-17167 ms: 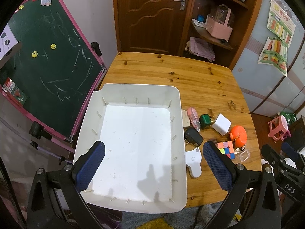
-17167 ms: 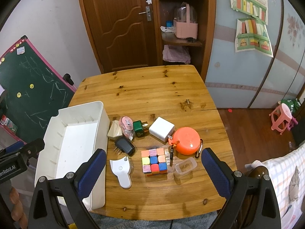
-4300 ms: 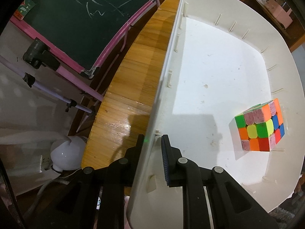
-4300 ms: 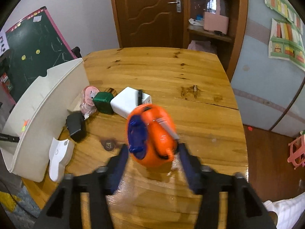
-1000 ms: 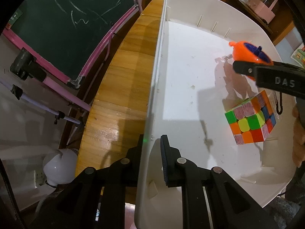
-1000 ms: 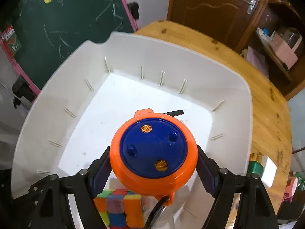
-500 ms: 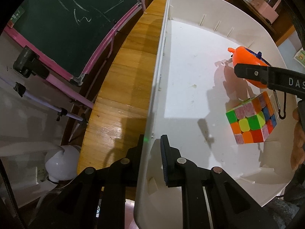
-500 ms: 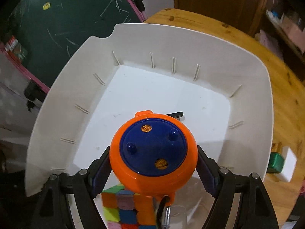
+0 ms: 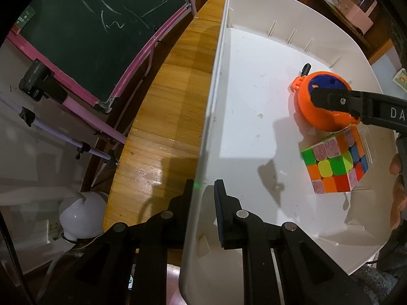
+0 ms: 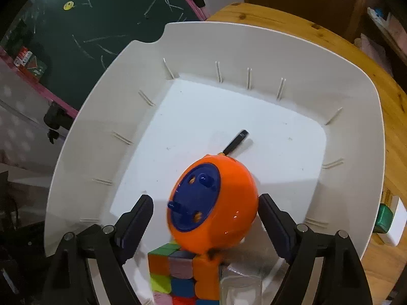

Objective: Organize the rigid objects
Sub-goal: 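Open the right gripper and withdraw it from the tray toward the table objects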

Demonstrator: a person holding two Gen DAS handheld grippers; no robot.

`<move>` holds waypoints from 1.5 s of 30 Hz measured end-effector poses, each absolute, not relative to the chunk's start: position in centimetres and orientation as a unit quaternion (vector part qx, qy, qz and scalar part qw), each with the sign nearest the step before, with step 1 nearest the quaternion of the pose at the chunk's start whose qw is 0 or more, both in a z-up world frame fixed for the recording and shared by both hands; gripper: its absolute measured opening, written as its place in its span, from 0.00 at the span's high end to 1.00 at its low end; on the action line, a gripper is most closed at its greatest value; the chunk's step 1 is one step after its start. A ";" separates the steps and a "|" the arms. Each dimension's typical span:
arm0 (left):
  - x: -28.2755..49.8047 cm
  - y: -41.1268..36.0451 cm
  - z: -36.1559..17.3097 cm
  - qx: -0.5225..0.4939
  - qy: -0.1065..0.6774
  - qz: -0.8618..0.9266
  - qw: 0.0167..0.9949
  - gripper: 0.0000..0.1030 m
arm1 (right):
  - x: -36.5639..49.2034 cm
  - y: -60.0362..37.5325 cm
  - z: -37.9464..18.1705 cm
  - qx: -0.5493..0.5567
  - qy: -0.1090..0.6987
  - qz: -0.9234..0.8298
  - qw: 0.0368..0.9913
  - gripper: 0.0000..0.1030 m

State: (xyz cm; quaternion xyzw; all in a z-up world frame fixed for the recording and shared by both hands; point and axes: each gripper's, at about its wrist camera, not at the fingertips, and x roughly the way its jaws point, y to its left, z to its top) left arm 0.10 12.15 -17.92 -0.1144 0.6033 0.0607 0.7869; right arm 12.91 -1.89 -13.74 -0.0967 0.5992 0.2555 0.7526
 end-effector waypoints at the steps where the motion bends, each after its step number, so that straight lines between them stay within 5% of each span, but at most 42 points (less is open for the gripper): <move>1: 0.1 12.1 -17.9 -0.115 0.603 0.060 0.787 0.84 | 12.9 -1.9 -13.6 -0.100 0.596 0.250 0.757 0.17; 19: -0.3 12.1 -17.6 -0.106 0.596 0.064 0.793 0.84 | 7.7 -7.2 -5.7 -0.103 0.490 0.219 0.838 0.18; 21: -0.4 12.0 -17.5 -0.106 0.595 0.066 0.794 0.84 | 7.8 -7.6 -5.7 -0.094 0.484 0.216 0.843 0.21; 25: -0.4 11.8 -17.1 -0.100 0.592 0.071 0.796 0.84 | 6.6 -8.8 -5.2 -0.096 0.474 0.218 0.848 0.43; 37: -0.2 11.2 -15.9 -0.078 0.578 0.081 0.808 0.85 | 3.6 -14.7 -1.9 -0.086 0.423 0.167 0.886 0.43; 45: -0.4 11.1 -15.9 -0.069 0.577 0.068 0.811 0.94 | 3.3 -17.9 -1.2 -0.079 0.414 0.126 0.898 0.43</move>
